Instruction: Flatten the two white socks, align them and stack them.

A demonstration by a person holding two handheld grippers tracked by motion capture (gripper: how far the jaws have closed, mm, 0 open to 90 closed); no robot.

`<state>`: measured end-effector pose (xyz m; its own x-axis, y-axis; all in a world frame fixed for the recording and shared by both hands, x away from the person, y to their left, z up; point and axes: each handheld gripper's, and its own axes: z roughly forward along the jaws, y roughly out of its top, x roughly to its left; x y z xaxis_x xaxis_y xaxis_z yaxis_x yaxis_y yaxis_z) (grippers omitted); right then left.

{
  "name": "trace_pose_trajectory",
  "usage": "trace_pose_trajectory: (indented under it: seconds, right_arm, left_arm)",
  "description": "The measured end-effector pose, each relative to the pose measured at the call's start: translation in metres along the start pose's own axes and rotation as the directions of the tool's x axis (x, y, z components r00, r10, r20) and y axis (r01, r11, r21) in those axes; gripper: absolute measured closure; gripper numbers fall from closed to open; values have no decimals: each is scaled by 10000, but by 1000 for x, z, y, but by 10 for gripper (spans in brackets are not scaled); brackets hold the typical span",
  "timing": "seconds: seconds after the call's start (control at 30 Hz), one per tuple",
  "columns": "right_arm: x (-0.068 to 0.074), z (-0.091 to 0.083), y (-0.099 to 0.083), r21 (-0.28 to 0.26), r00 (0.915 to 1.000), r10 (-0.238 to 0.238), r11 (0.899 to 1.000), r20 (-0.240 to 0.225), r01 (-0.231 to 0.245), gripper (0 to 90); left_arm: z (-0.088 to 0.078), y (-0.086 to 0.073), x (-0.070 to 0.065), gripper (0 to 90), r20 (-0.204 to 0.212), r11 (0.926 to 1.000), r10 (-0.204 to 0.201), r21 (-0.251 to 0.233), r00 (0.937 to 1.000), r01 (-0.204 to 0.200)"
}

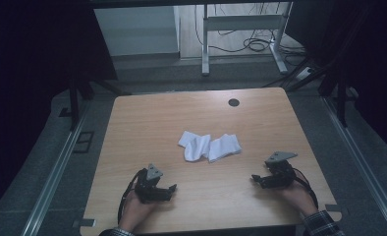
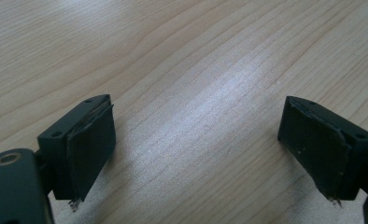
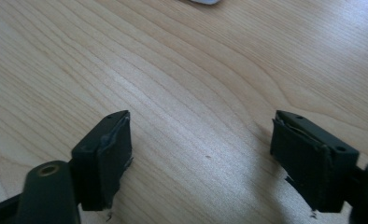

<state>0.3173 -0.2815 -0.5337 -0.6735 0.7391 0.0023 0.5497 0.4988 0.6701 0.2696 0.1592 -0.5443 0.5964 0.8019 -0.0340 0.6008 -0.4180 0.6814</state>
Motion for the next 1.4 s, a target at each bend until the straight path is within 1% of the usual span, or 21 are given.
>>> trace_pose_trajectory:
  seconds: [0.13, 0.2, 0.27, 0.43, 0.5, 0.53, 0.57, 0.6, 0.67, 0.7, 0.83, 0.87, 1.0, 1.03, 1.07, 1.1, 1.13, 1.23, 1.3, 1.37, 1.4]
  right_arm:
    - [0, -1, 1, 82, 10000, 68, 9999, 25, -68, 235]
    - [-1, -1, 3, 187, 9996, 284, 9994, -74, -283, 246]
    - [-2, -1, 5, 240, 9990, 368, 9991, -266, -362, 247]
    - [-3, -1, 9, 180, 9979, 550, 9984, -330, -544, 258]
    - [-2, -1, 12, 109, 9974, 616, 9981, -375, -613, 276]
    - [-2, -3, 16, 4, 9975, 604, 9982, -364, -604, 301]
    - [-2, -3, 16, 4, 9975, 604, 9982, -364, -604, 301]
    - [-2, -3, 19, -166, 9969, 677, 9975, -401, -684, 316]
    - [-2, -3, 20, -222, 9969, 668, 9975, -427, -678, 322]
    - [-2, -3, 23, -346, 9963, 710, 9967, -493, -727, 338]
    - [-2, -2, 27, -452, 9957, 739, 9960, -552, -765, 356]
    - [-1, -1, 31, -524, 9962, 671, 9962, -554, -700, 369]
    - [0, 0, 35, -534, 9977, 480, 9973, -482, -505, 382]
    - [1, 0, 36, -489, 9978, 468, 9976, -472, -491, 386]
    - [1, 1, 39, -303, 9986, 309, 9990, -439, -323, 400]
    - [1, 1, 39, -303, 9986, 309, 9990, -439, -323, 416]
    - [1, 2, 41, -137, 9992, 194, 9997, -354, -199, 422]
    - [0, 3, 43, -145, 9989, 258, 9995, -379, -264, 445]
    - [-1, 3, 46, -119, 9988, 328, 9994, -354, -333, 445]
    - [-2, 5, 52, -115, 9978, 541, 9984, -386, -546, 451]
    - [-2, 5, 52, -115, 9978, 541, 9984, -386, -546, 451]
  left_arm:
    - [0, 0, 0, 111, 1, 10000, 5, 2, 10000, -5]
    - [0, 0, 0, 111, -1, 10000, 8, 2, 10000, -8]
    - [0, 0, 0, 111, 2, 10000, 18, 5, 10000, -18]
    - [0, 0, 0, 111, 9, 10000, 48, 4, 10000, -48]
    - [0, 0, 0, 111, 10, 10000, 38, 2, 10000, -38]
    - [0, 0, 0, 111, 10, 10000, 22, 3, 10000, -22]
    - [0, 0, 0, 111, 10, 10000, 22, 3, 10000, -22]
    - [0, 0, 0, 111, 7, 10000, 14, 0, 10000, -14]
    - [0, 0, 0, 111, 8, 10000, 14, 2, 10000, -14]
    - [0, 0, 0, 110, 7, 10000, 13, 2, 10000, -13]
    - [0, 0, 0, 111, 5, 10000, 13, 1, 10000, -13]
    - [0, 0, 0, 111, 6, 10000, 12, 1, 10000, -12]
    - [0, 0, 0, 111, 6, 10000, 15, 3, 10000, -15]
    - [0, 0, 0, 111, 7, 10000, 14, 4, 10000, -14]
    - [0, 0, 0, 111, 7, 10000, 13, 2, 10000, -13]
    - [0, 0, 0, 111, 5, 10000, 16, 4, 10000, -16]
    - [0, 0, 0, 111, 6, 10000, 16, 4, 10000, -16]
    - [0, 0, 0, 111, 6, 10000, -12, -19, 10000, 12]
    - [0, 0, 0, 111, 8, 10000, 19, 8, 10000, -19]
    - [0, 0, 0, 111, 7, 10000, 18, 7, 10000, -18]
    - [0, 0, 0, 111, 8, 10000, 21, 10, 10000, -21]
